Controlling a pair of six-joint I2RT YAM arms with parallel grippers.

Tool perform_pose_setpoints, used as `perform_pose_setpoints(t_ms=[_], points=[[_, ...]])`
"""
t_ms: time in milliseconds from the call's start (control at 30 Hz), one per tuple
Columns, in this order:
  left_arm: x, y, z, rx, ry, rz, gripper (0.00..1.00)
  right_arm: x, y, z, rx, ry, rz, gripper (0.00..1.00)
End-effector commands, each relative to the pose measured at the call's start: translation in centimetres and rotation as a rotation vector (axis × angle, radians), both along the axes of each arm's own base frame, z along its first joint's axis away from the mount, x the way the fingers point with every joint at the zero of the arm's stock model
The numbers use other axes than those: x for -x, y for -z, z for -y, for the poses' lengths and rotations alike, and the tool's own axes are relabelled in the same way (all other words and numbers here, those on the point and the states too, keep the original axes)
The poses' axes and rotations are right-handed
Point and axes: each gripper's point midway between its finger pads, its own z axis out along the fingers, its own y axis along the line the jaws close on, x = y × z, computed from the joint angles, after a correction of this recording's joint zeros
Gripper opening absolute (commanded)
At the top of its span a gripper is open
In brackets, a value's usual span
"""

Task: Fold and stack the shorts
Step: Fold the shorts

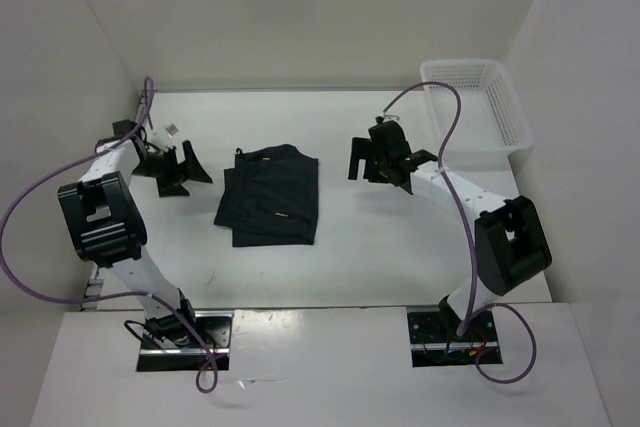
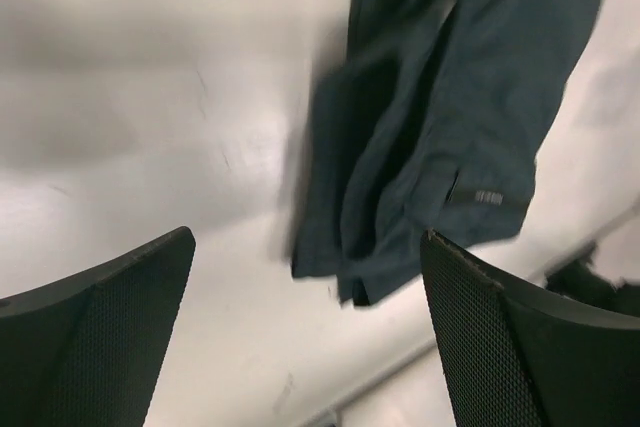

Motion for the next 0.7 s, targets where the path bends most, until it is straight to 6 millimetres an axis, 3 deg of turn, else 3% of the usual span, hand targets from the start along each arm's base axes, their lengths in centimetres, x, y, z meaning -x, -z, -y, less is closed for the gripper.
perform_pose_setpoints(t_ms=[0, 33, 67, 100, 133, 200, 233, 300, 333, 367, 467, 533, 567, 667], points=[[4.3, 2.4, 4.4, 0.126, 0.088, -0.167, 1.00, -3.1, -3.9, -3.9, -0.159, -0.075, 0.134, 1.00], [5.3, 3.2, 5.1, 0.138, 0.099, -0.202, 1.00, -3.8, -2.4, -4.9, -0.178, -0.081, 0.101, 0.99], [5.3, 3.3, 5.5, 0.145, 0.111, -0.194, 1.00, -4.2, -2.3, -6.2, -0.222, -0.114, 0.084, 0.94], [5.3, 3.3, 5.5, 0.145, 0.111, -0.194, 1.00, -5.5, -3.5, -7.6, -0.265, -0.136, 0.111, 0.91], [5.2, 3.6, 5.8, 0.144, 0.120, -0.195, 1.00, -6.1, -1.5, -8.4, -0.268, -0.154, 0.070, 0.85], [5.2, 4.2, 6.0, 0.132, 0.129, -0.196, 1.00, -7.3, -1.5, -10.0, -0.316, -0.175, 0.059, 0.70], [5.2, 4.5, 6.3, 0.135, 0.137, -0.207, 1.00, -7.7, 0.7, -10.3, -0.309, -0.160, 0.016, 0.66], [5.2, 5.3, 6.1, 0.109, 0.143, -0.229, 1.00, -8.2, 1.4, -11.4, -0.337, -0.185, -0.016, 0.59], [5.3, 5.6, 6.0, 0.075, 0.147, -0.240, 1.00, -8.4, 2.1, -11.7, -0.340, -0.191, -0.030, 0.59], [5.2, 5.9, 6.0, 0.052, 0.155, -0.235, 1.00, -8.4, 4.1, -11.8, -0.329, -0.177, -0.074, 0.59], [5.2, 6.1, 5.7, 0.028, 0.150, -0.243, 0.92, -7.8, 5.4, -14.1, -0.333, -0.224, -0.091, 0.59], [5.4, 6.8, 5.1, -0.006, 0.144, -0.263, 0.85, -7.7, 5.8, -14.9, -0.352, -0.235, -0.086, 0.59], [5.4, 6.9, 5.0, -0.016, 0.142, -0.266, 0.77, -7.9, 5.6, -15.1, -0.367, -0.227, -0.079, 0.59], [5.7, 7.6, 4.8, -0.023, 0.141, -0.291, 0.68, -7.8, 7.3, -15.7, -0.400, -0.213, -0.112, 0.59]])
